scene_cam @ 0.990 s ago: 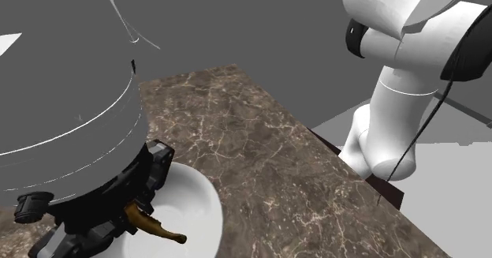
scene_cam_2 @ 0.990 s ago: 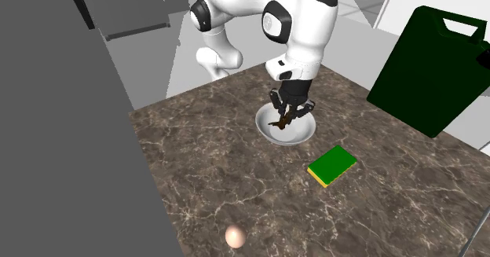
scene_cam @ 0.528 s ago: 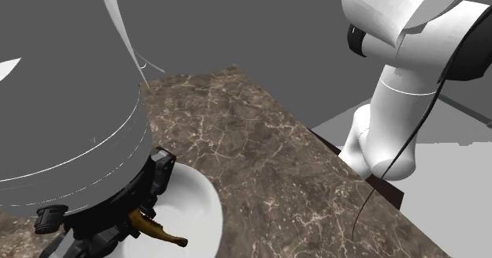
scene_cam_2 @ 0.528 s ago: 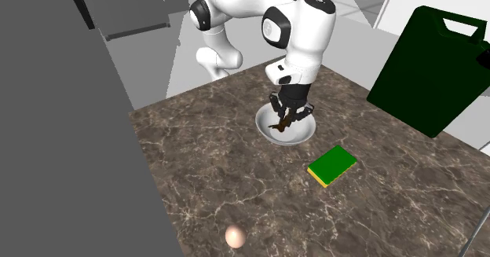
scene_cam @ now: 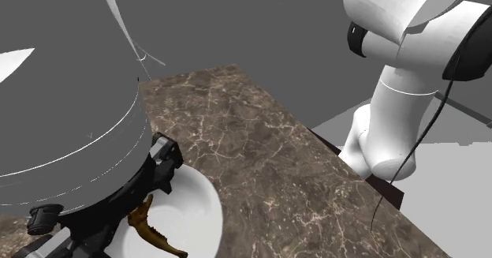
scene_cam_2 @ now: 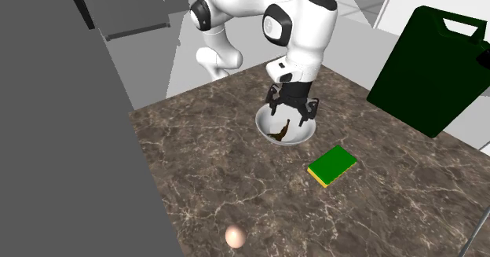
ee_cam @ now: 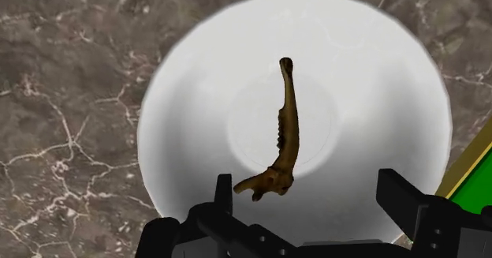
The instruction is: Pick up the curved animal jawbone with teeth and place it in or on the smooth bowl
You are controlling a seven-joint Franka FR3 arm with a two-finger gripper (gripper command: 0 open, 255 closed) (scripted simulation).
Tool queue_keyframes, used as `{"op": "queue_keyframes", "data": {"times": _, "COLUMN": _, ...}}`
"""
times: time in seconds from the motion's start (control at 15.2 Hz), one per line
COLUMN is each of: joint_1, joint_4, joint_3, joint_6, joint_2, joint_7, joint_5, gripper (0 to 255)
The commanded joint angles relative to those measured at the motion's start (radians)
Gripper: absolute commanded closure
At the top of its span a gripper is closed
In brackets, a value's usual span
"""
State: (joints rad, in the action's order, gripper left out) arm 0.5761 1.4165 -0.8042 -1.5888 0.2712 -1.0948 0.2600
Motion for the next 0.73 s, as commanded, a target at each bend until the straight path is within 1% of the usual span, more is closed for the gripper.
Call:
{"op": "queue_keyframes", "data": {"times": 0.0, "joint_1": 0.02, "joint_4": -0.078, "joint_3": 0.0, "joint_6": 0.063, "joint_2": 0.021, "joint_7": -0.001, "joint_5": 0.015, "gripper": 0}}
{"op": "queue_keyframes", "data": {"times": 0.13, "joint_1": 0.053, "joint_4": -0.177, "joint_3": 0.0, "joint_6": 0.138, "joint_2": 0.05, "joint_7": -0.006, "joint_5": 0.037, "gripper": 0}}
{"op": "queue_keyframes", "data": {"times": 0.66, "joint_1": 0.054, "joint_4": -0.177, "joint_3": 0.0, "joint_6": 0.138, "joint_2": 0.05, "joint_7": -0.006, "joint_5": 0.037, "gripper": 0}}
